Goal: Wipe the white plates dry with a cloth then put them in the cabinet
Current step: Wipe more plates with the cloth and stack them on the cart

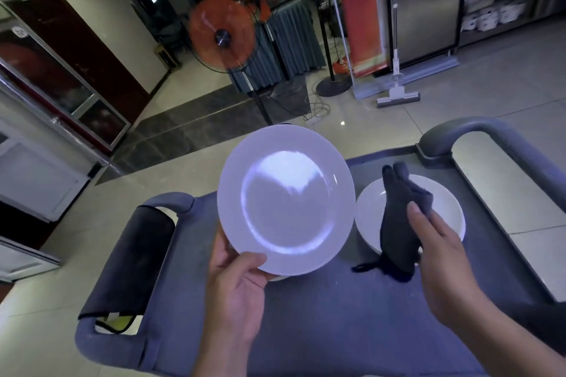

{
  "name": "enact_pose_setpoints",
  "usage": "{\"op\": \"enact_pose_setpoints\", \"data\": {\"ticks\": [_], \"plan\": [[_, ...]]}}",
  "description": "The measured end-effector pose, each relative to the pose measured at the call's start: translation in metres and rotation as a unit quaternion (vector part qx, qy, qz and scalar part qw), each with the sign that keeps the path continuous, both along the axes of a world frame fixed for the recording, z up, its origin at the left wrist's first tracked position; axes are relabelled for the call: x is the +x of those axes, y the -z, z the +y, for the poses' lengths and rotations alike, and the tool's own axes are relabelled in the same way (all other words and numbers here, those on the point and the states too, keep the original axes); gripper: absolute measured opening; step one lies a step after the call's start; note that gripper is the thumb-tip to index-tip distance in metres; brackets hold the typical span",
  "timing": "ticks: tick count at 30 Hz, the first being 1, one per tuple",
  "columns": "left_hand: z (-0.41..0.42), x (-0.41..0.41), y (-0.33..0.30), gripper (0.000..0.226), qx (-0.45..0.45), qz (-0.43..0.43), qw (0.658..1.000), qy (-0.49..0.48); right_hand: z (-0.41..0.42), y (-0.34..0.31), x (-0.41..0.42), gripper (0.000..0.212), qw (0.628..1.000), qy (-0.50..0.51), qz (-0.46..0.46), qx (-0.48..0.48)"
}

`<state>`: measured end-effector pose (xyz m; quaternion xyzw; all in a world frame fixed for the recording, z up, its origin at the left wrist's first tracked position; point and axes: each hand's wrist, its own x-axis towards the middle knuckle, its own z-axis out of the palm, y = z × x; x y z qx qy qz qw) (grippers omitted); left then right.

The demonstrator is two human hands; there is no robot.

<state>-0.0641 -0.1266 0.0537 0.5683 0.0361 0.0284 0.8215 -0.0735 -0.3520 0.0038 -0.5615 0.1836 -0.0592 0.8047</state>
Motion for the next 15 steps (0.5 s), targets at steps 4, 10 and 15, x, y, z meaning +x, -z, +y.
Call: {"op": "enact_pose_setpoints", "data": {"ticks": [4,10,15], "plan": [[-0.011,0.0,0.003,0.07,0.01,0.012,1.0,0.023,0.019,-0.031,-0.008,0.049,0.933,-0.093,-0.28,-0.206],[-0.032,-0.006,0.003,0.069,-0.039,-0.002,0.997,0.066,0.079,-0.034,0.013,0.06,0.807,-0.188,-0.315,-0.463],[-0.025,-0.006,0.001,0.059,0.02,0.007,0.998,0.066,0.093,-0.034,0.042,0.067,0.824,-0.146,-0.266,-0.478]]}}
